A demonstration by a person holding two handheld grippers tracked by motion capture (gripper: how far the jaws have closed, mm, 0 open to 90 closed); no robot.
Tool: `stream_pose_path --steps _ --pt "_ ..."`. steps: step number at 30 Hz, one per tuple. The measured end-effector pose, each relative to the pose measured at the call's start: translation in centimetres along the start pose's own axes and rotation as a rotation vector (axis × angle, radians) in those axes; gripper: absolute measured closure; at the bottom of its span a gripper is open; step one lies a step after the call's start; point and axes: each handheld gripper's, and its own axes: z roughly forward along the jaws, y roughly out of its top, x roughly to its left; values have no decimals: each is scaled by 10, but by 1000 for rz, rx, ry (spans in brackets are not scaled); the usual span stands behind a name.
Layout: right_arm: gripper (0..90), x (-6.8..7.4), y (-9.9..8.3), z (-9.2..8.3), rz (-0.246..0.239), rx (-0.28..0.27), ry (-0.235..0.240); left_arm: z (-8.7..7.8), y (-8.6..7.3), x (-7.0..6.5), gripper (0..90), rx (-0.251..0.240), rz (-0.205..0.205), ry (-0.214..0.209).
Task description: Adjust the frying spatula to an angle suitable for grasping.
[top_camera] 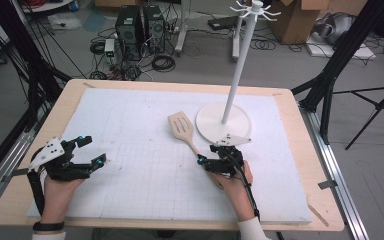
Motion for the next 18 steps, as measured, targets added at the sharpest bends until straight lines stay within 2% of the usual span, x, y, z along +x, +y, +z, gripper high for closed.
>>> stream_pose_path --steps 11,12,18 --pt "450 5 3 19 2 117 -31 0 0 0 144 5 -1 1" --pt "468 7 5 23 -3 141 -42 0 0 0 144 9 0 3" --pt "510 10 9 32 -14 184 -79 1 0 -1 144 9 0 1"
